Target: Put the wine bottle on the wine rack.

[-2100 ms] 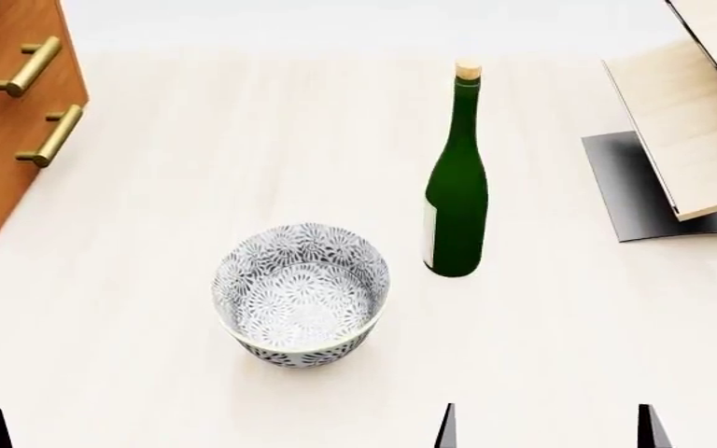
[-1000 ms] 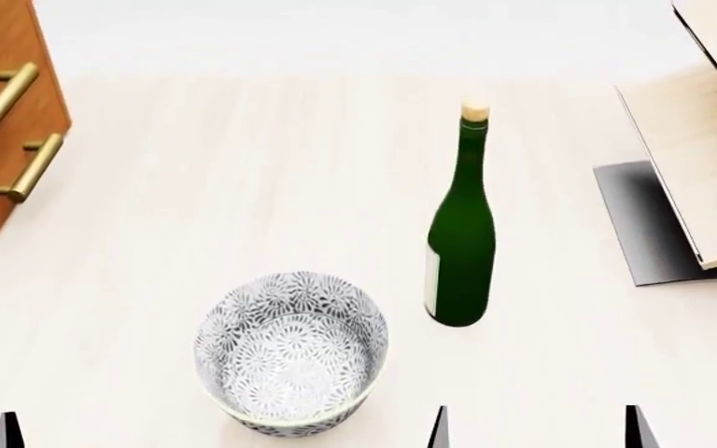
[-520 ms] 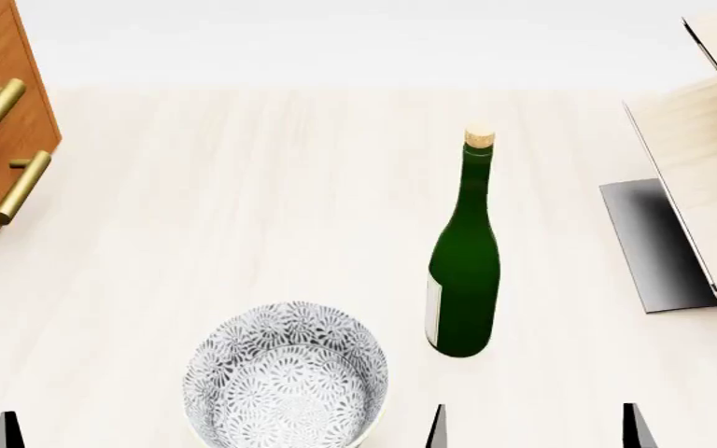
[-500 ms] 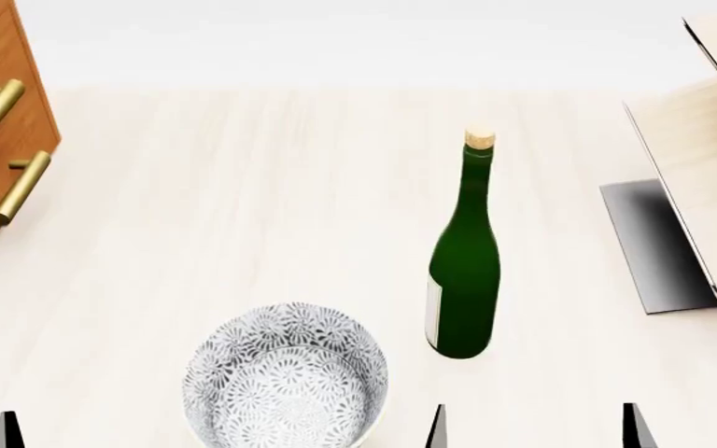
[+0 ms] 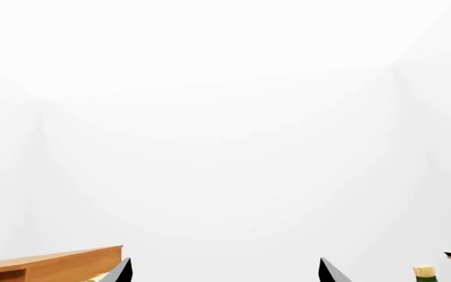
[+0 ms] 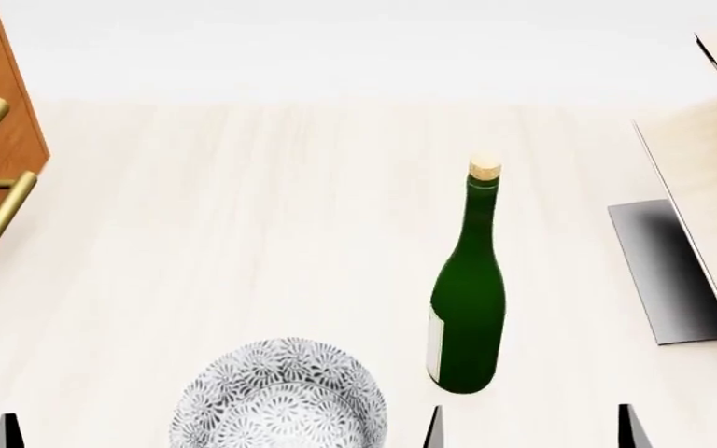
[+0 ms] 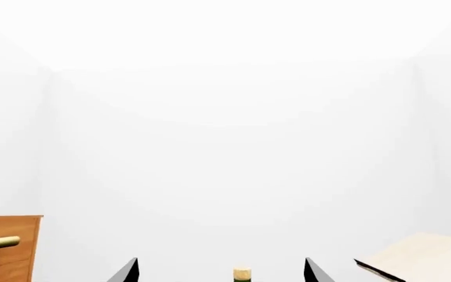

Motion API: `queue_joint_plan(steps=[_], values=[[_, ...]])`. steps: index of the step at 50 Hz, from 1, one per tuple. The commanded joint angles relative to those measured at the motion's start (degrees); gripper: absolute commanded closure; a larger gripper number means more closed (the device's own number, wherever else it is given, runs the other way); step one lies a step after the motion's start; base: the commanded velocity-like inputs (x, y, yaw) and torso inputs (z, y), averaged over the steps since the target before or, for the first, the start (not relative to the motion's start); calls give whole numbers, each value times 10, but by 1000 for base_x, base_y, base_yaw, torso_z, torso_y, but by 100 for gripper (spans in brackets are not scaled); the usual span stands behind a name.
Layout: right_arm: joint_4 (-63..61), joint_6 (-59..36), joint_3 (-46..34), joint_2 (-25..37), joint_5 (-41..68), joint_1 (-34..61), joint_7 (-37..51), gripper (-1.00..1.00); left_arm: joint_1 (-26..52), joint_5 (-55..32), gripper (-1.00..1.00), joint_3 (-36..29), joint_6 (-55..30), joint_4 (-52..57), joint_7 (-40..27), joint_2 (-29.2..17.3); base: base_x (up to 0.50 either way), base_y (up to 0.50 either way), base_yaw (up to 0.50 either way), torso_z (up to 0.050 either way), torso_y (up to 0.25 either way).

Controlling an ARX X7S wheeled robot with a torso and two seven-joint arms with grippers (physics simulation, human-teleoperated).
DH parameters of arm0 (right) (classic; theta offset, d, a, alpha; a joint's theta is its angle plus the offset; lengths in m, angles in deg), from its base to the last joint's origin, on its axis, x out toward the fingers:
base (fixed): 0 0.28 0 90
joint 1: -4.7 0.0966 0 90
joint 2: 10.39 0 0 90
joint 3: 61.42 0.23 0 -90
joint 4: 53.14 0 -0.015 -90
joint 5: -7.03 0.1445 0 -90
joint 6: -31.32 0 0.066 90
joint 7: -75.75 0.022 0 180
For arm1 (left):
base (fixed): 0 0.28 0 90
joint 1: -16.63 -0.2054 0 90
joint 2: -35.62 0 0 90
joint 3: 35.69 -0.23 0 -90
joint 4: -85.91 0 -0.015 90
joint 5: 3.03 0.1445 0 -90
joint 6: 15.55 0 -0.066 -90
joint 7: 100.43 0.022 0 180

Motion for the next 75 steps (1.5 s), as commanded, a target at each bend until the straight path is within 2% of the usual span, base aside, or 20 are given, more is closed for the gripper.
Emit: queue_joint_plan(steps=[1,47,75], values=[[3,2,-3,3,0,0,3,-100,-2,2,-100,-4,1,1,-3,-3,129,0,0,0,0],[13,8,-16,10,-7,2,16,-100,2,1,-100,-15,2,-6,-13,-12,130,0,0,0,0],[15,6,-25,20,1,5,16,-100,5,4,-100,-23,-2,-6,-18,-17,0,-22,0,0,0]])
